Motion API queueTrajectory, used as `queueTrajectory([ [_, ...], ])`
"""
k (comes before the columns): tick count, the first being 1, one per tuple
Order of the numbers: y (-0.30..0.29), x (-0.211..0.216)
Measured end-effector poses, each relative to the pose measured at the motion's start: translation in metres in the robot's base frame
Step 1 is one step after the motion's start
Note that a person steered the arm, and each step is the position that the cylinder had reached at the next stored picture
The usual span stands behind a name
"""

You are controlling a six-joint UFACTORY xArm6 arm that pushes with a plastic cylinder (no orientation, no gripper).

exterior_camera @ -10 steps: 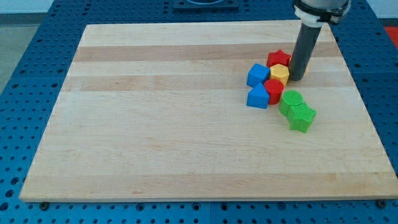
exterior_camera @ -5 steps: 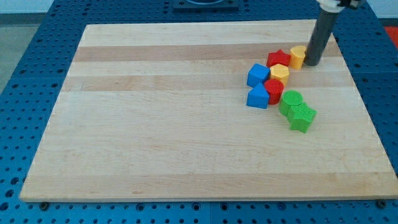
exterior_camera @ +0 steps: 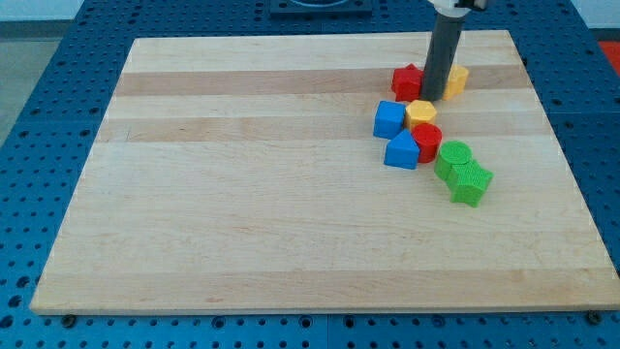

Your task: Move the heart to the top right of the board

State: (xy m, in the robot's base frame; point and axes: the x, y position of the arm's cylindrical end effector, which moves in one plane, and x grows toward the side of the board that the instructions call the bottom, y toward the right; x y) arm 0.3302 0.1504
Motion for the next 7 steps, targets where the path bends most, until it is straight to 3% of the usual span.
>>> queueTrajectory([
  [2,0.002,0.023],
  [5,0.021,-0.024],
  [7,0.033,-0.021],
])
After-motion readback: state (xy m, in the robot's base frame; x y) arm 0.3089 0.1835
